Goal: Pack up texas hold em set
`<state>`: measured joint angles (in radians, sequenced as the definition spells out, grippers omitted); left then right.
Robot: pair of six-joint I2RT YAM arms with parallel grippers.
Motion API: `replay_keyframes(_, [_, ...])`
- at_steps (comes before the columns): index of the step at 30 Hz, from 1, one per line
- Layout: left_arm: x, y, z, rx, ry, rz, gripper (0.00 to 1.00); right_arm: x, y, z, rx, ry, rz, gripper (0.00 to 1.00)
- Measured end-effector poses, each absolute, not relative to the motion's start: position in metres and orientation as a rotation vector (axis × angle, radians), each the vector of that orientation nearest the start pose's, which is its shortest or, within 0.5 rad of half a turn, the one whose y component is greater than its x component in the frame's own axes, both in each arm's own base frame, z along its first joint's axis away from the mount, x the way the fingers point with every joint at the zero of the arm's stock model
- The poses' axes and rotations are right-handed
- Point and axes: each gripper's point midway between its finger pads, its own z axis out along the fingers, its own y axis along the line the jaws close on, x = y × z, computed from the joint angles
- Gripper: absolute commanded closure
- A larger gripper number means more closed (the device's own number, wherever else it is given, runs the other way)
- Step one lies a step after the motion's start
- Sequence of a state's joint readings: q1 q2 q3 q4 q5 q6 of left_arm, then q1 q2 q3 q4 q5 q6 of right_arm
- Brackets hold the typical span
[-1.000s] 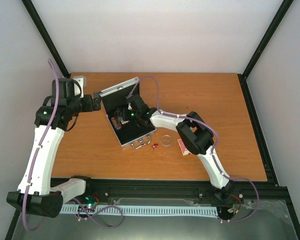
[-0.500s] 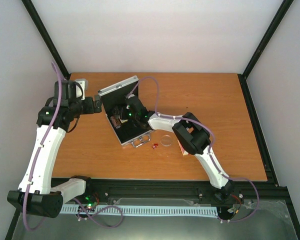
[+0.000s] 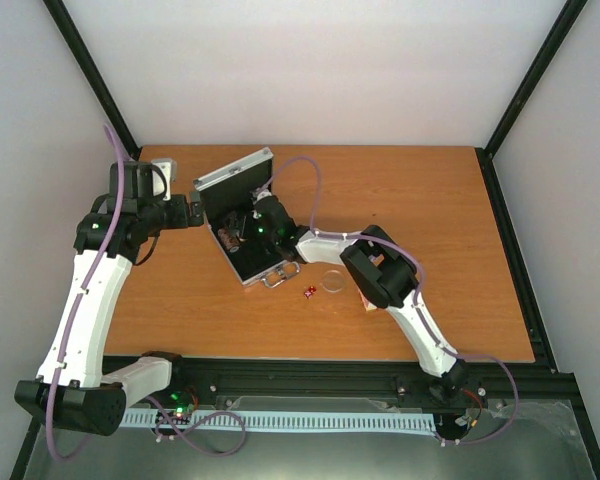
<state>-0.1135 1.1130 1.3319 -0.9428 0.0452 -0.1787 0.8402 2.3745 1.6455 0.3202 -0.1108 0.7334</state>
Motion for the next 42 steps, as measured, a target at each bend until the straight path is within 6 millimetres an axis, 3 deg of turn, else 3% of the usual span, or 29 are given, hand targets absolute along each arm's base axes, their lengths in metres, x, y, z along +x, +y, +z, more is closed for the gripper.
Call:
replay_keyframes(9, [0.312, -0.043, 0.297, -0.051, 2.308, -0.202, 0.0, 0.406, 0.489, 0.077, -0.224, 2.21, 1.061, 0.12])
replay_keyframes(21, [0.312, -0.044, 0.297, -0.05, 2.31, -0.204, 0.0, 0.412, 0.493, 0.086, -0.213, 2.186, 1.076, 0.13])
replay_keyframes(35, [0.311, -0.043, 0.292, -0.051, 2.322, -0.201, 0.0, 0.43, 0.51, 0.124, -0.234, 2.085, 1.095, 0.09])
replay_keyframes(38, [0.311, -0.043, 0.292, -0.052, 2.322, -0.2, 0.0, 0.439, 0.516, 0.119, -0.227, 2.081, 1.095, 0.08])
replay_keyframes(42, [0.312, -0.043, 0.29, -0.051, 2.326, -0.2, 0.0, 0.449, 0.518, 0.088, -0.198, 2.123, 1.079, 0.08])
